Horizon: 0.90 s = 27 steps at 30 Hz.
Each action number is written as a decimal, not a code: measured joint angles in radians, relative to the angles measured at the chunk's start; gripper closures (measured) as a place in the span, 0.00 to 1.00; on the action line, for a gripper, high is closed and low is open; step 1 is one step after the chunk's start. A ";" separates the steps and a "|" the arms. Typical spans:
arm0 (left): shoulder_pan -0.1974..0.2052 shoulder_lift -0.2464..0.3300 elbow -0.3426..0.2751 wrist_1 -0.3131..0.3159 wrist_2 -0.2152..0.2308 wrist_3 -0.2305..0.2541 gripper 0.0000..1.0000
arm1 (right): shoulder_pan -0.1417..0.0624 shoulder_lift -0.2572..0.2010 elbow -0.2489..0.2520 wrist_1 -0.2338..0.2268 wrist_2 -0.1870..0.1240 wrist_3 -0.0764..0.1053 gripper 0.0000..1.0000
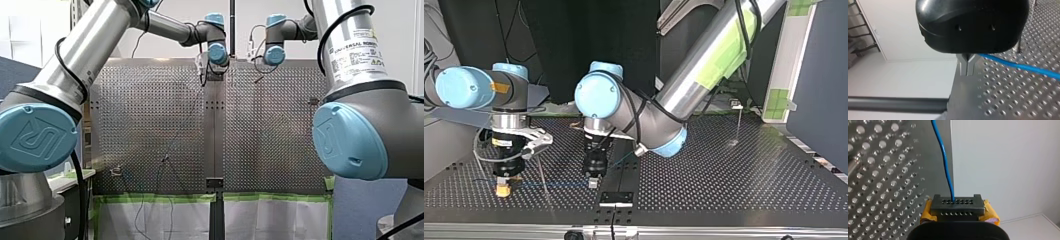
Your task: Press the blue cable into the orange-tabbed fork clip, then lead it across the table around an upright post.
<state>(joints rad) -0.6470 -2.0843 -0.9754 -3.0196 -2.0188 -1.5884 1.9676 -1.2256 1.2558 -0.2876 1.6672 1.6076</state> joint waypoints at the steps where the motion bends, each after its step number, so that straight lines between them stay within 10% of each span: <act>1: -0.003 -0.002 0.007 -0.001 0.000 -0.001 0.98 | -0.005 -0.001 0.000 0.006 -0.009 0.000 1.00; 11: -0.017 -0.022 0.032 -0.009 -0.007 -0.002 0.98 | -0.042 -0.010 0.000 0.064 -0.072 -0.005 1.00; 27: -0.040 -0.077 0.103 -0.024 -0.007 -0.012 0.98 | -0.122 -0.019 -0.001 0.079 -0.081 -0.013 1.00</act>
<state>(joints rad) -0.6866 -2.1608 -0.8722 -3.0434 -2.0256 -1.6007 1.8459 -1.2444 1.2547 -0.2088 1.5864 1.5944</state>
